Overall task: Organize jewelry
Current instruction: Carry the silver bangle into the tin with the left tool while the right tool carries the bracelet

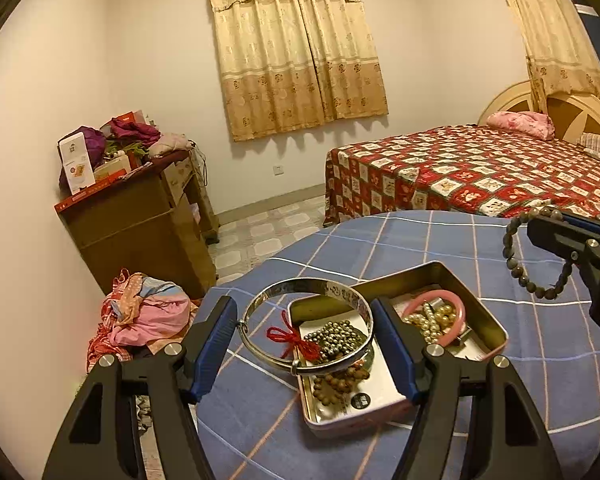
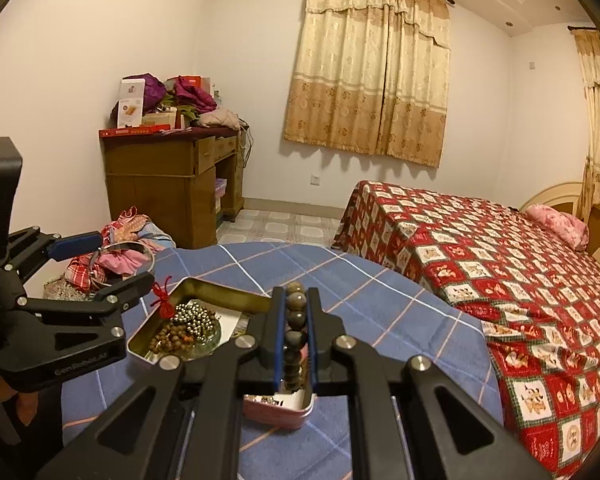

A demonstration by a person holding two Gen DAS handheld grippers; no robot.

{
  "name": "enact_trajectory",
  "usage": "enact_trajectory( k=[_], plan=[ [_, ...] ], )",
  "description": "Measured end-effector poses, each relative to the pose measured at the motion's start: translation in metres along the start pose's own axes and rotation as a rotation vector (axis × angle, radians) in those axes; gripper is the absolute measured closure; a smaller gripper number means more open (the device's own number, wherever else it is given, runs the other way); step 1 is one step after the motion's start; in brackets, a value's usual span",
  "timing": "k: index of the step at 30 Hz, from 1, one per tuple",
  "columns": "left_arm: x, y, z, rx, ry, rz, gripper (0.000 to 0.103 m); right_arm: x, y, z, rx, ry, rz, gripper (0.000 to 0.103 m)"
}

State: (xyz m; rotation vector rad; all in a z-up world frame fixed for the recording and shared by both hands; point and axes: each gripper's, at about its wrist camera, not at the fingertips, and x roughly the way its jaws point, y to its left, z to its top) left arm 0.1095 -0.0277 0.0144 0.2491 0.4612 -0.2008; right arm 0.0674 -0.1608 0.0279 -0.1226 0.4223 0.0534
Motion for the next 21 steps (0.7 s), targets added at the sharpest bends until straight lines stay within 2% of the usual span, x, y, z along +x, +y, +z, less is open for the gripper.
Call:
enact_trajectory(
  k=[13, 21],
  plan=[
    [0.016, 0.005, 0.007, -0.017, 0.004, 0.029, 0.033, 0.023, 0.002, 0.001, -0.015, 0.022, -0.030, 0.092],
    [0.028, 0.003, 0.008, 0.011, 0.002, 0.052, 0.036, 0.037, 0.006, -0.001, -0.033, 0.042, -0.034, 0.092]
  ],
)
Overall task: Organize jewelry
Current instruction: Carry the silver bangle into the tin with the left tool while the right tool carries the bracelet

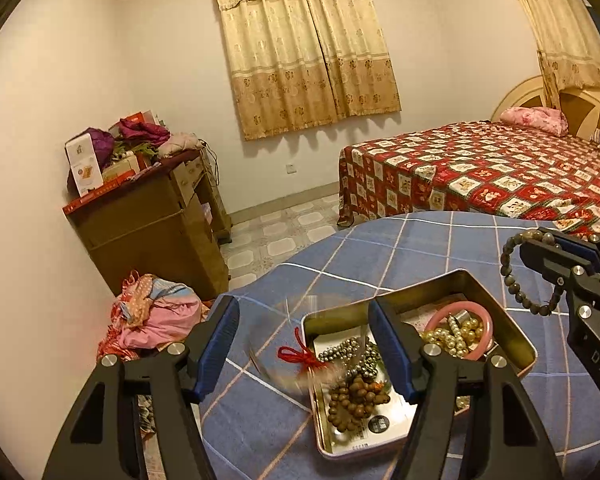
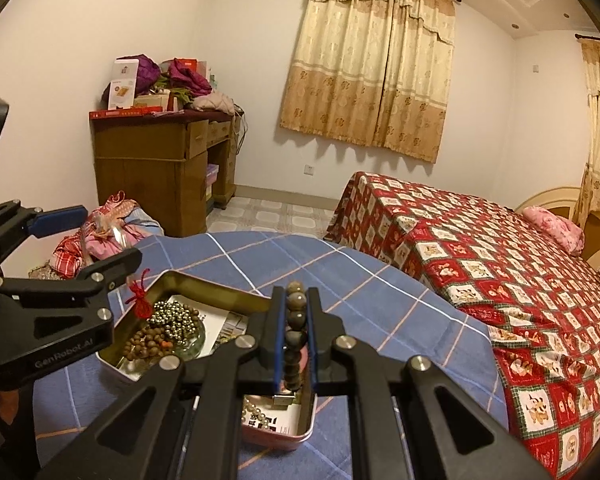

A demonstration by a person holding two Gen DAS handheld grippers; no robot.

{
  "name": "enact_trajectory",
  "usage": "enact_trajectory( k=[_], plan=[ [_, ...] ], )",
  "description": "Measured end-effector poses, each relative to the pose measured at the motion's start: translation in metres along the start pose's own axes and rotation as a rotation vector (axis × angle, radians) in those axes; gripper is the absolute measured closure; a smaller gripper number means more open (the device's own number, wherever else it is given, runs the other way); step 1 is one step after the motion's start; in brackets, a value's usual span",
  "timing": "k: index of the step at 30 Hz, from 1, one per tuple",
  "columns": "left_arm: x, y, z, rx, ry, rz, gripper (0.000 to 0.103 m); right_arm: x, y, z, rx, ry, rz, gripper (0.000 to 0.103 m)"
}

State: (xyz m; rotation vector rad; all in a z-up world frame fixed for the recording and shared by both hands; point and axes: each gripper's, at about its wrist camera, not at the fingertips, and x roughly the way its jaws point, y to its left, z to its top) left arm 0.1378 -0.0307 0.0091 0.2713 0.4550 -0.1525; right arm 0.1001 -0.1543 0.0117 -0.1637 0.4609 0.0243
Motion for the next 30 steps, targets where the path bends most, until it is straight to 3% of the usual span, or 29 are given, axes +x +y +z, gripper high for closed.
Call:
enact_trajectory(
  k=[17, 22, 30],
  plan=[
    [0.021, 0.003, -0.008, -0.002, 0.045, 0.000, 0.035, 0.018, 0.015, 0.003, -0.032, 0.030, 0.024, 0.092],
    [0.026, 0.007, -0.011, 0.007, 0.062, 0.038, 0.023, 0.024, 0.026, 0.005, -0.060, 0.027, 0.039, 0.092],
    [0.040, 0.016, -0.016, -0.007, 0.111, 0.070, 0.018, 0.034, 0.032, 0.007, -0.077, 0.036, 0.042, 0.092]
  ],
)
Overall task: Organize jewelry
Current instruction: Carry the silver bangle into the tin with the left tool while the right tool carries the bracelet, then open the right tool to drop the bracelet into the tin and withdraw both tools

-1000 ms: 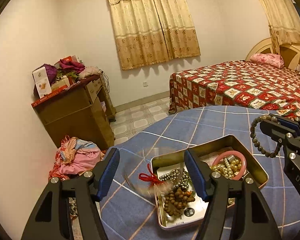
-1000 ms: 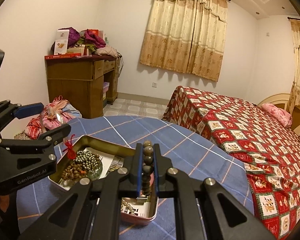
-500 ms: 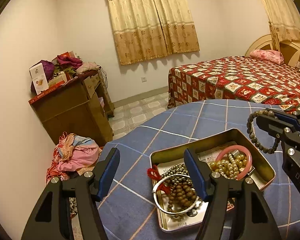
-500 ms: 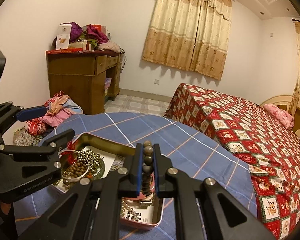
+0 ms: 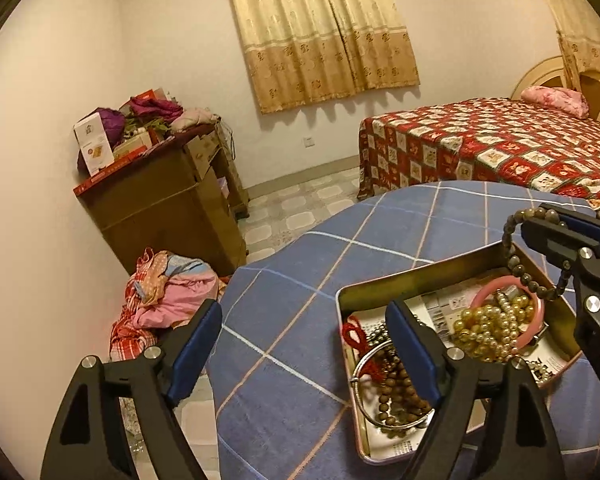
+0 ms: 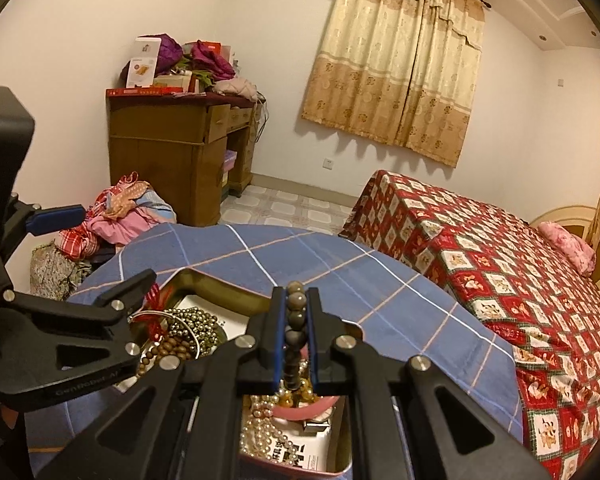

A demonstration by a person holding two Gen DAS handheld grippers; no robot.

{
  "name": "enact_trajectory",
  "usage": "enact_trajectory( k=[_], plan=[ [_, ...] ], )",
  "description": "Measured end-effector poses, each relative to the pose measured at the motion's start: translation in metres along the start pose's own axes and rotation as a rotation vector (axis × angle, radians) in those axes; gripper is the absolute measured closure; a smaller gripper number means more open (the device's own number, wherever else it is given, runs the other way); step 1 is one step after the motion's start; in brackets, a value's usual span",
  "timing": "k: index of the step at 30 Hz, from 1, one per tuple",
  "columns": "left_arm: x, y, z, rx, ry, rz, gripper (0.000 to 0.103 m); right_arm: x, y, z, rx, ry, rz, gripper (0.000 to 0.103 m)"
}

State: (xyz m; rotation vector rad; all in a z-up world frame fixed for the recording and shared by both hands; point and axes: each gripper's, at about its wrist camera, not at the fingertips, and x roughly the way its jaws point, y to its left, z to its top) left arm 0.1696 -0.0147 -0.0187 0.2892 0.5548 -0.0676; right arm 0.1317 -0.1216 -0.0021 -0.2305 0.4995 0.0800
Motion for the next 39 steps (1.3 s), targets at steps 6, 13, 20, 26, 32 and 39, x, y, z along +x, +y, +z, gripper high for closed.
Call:
enact_trajectory(
  k=[6, 13, 20, 26, 32, 39],
  plan=[
    [0.009, 0.004, 0.000, -0.009, 0.027, 0.012, 0.017, 0.011, 0.004, -0.003, -0.001, 0.022, 0.016, 0.092],
    [0.010, 0.007, 0.001, -0.016, 0.029, 0.027, 0.016, 0.014, 0.006, -0.004, -0.003, 0.027, 0.019, 0.092],
    [0.013, 0.005, 0.002, -0.016, 0.038, 0.065, 0.013, 0.018, 0.005, -0.007, 0.007, 0.038, 0.016, 0.092],
    [0.012, 0.003, -0.002, -0.031, 0.037, 0.064, 0.012, 0.024, 0.001, -0.016, 0.016, 0.071, 0.016, 0.077],
    [0.012, 0.003, -0.002, -0.055, 0.059, 0.022, 0.012, 0.018, -0.001, -0.023, 0.018, 0.060, 0.003, 0.035],
    [0.001, 0.001, -0.005, -0.050, 0.046, 0.032, 0.012, 0.009, -0.001, -0.029, 0.003, 0.051, -0.013, 0.019]
  ],
)
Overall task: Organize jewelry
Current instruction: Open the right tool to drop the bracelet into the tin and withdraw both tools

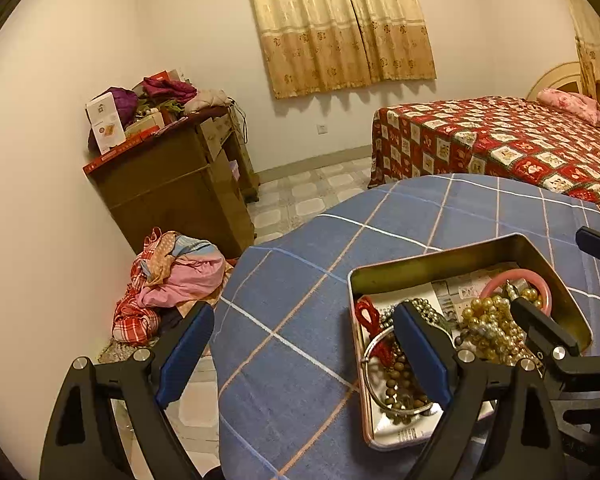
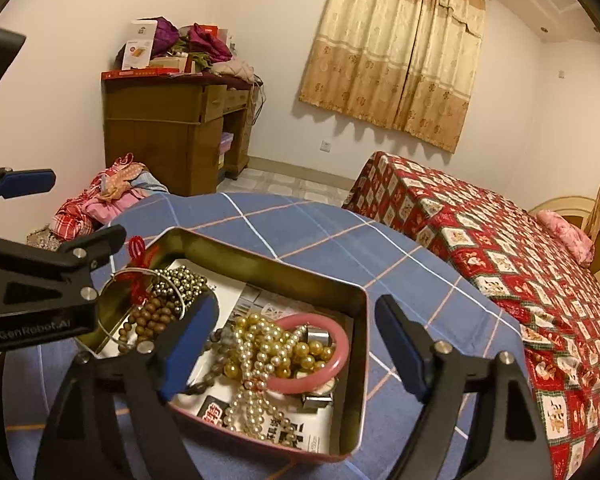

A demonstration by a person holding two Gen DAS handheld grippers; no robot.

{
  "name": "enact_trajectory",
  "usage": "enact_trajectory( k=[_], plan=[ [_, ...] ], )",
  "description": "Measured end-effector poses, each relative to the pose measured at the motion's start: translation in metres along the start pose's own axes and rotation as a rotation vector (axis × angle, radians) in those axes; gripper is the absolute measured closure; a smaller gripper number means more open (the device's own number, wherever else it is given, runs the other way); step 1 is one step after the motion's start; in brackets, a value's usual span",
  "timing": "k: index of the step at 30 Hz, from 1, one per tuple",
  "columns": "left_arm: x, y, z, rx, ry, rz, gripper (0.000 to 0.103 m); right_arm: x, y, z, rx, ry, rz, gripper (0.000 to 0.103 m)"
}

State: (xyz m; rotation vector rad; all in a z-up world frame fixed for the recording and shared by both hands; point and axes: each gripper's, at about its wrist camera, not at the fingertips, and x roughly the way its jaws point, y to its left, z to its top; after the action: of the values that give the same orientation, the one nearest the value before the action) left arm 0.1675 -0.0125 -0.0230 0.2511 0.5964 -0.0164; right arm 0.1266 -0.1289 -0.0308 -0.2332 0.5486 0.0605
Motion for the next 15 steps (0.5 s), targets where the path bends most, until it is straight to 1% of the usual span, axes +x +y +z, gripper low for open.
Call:
enact_trajectory(
  k=[3, 8, 15],
  plan=[
    [-0.008, 0.000, -0.002, -0.003, -0.010, 0.001, 0.012, -0.005, -0.002, -0.002, 0.008, 0.002, -0.004, 0.018],
    [-0.023, -0.003, -0.008, 0.009, -0.031, 0.010, 0.012, -0.022, -0.010, -0.007, 0.026, -0.017, -0.024, 0.011],
    [-0.048, -0.006, -0.018, 0.007, -0.055, -0.009, 0.012, -0.048, -0.018, -0.015, 0.059, -0.047, -0.032, 0.010]
  ],
)
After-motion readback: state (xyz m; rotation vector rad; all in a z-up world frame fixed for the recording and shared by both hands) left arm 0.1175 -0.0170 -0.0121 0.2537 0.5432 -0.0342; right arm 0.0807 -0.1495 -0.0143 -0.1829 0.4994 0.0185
